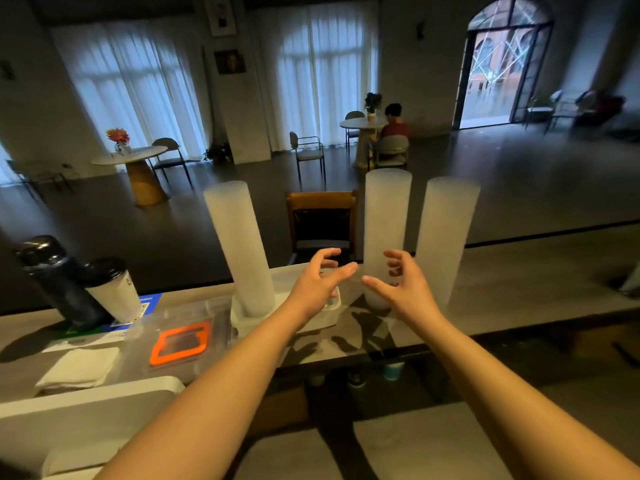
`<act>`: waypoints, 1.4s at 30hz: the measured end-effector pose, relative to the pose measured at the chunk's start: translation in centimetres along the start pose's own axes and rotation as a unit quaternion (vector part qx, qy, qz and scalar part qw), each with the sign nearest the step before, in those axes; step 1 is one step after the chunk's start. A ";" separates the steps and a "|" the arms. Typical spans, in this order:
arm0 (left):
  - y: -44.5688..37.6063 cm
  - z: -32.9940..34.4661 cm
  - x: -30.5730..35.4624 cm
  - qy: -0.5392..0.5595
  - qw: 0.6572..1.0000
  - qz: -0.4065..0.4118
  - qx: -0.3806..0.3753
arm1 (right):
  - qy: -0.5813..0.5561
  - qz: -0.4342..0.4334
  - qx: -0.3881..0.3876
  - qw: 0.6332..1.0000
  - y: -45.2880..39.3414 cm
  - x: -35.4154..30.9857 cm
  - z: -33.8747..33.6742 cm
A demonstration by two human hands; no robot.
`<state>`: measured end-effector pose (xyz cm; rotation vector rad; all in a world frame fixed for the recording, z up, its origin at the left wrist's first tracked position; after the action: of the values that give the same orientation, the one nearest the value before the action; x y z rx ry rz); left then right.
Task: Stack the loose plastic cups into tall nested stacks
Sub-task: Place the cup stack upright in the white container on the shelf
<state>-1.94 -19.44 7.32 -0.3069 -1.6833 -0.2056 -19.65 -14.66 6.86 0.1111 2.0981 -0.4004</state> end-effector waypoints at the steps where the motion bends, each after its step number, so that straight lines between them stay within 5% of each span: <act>1: -0.5 0.7 0.0 0.012 1.000 -0.004 0.003 | 0.010 0.008 0.004 1.000 0.0 0.6 -0.3; 17: -7.6 4.9 -1.3 0.047 0.998 -0.052 -0.002 | -0.031 0.104 0.007 0.994 -3.5 4.0 2.3; 31: -4.7 0.5 3.2 0.113 0.990 0.028 0.081 | -0.086 -0.033 0.044 0.995 -4.7 -1.1 0.7; 42: -1.0 -8.5 4.0 0.125 0.965 0.049 0.226 | -0.114 -0.099 -0.105 0.983 -7.0 -8.4 7.2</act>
<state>5.30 -22.72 12.43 -0.0172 -1.4116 0.2068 -11.00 -22.91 12.09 -0.2586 1.9168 -0.2931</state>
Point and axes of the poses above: each hand's wrist, its own y-axis away from the middle knuckle, its own z-axis out of the palm, x = y × z, the point moved 8 cm from there along -y, towards the middle knuckle, and after that the axes turned 7 degrees about y, right-handed, at the moved point
